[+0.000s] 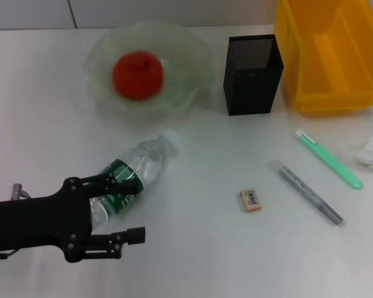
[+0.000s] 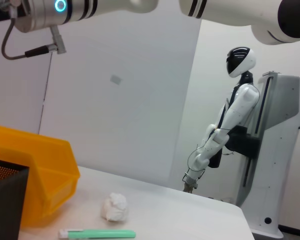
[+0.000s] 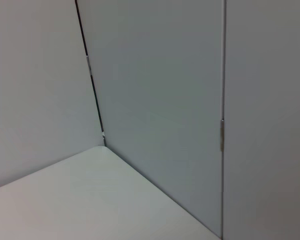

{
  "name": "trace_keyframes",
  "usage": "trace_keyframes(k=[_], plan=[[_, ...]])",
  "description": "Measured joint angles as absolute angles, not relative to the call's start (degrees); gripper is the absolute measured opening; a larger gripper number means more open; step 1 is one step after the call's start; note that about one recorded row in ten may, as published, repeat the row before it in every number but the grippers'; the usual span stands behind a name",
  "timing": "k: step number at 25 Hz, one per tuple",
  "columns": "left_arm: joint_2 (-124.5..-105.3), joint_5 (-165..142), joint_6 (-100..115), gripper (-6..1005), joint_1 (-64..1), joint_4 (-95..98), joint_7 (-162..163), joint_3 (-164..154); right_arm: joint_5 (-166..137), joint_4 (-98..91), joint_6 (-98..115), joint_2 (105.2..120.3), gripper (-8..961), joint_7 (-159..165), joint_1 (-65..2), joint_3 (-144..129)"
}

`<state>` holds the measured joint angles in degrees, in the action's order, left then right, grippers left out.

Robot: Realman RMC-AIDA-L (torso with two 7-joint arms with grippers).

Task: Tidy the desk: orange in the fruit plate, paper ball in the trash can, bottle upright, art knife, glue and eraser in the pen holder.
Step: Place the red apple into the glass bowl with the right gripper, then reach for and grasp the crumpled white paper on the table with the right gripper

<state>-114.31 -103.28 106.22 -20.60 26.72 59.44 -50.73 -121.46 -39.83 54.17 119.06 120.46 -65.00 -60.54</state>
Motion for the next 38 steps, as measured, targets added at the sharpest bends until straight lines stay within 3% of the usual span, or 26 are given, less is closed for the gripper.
trace_keyframes(k=[3,8,14,17,22,28,38], plan=[[-114.40,-103.2,105.9,798,-20.5,26.7,59.5,-50.1,-121.5,-39.9,54.4,118.99,326,120.4,-64.6,-60.5],[-114.47,-103.1,105.9,799,-20.5,26.7,59.6,-49.9,-121.9,-43.4,58.7,118.68,572,121.0,-62.6,-60.5],[-114.05,-103.1,106.4,798,-20.8,26.7,60.3,-49.7,-134.4,-64.9,83.9,116.21,694,132.7,-54.3,-60.6],[-114.04,-103.1,106.7,798,-20.9,27.0,60.4,-49.5,-142.6,-76.2,96.6,116.47,754,136.1,-49.4,-60.2],[-114.02,-103.0,107.7,798,-21.5,27.3,60.9,-48.0,-154.7,-87.3,107.1,118.64,840,136.8,-41.2,-60.3],[-114.11,-103.3,107.6,798,-22.6,27.3,61.5,-47.9,-163.2,-85.8,104.7,119.32,815,135.0,-36.1,-60.7],[-114.20,-103.4,107.3,799,-22.6,27.0,61.6,-47.9,-167.2,-78.7,97.5,119.14,773,134.3,-34.7,-60.3]])
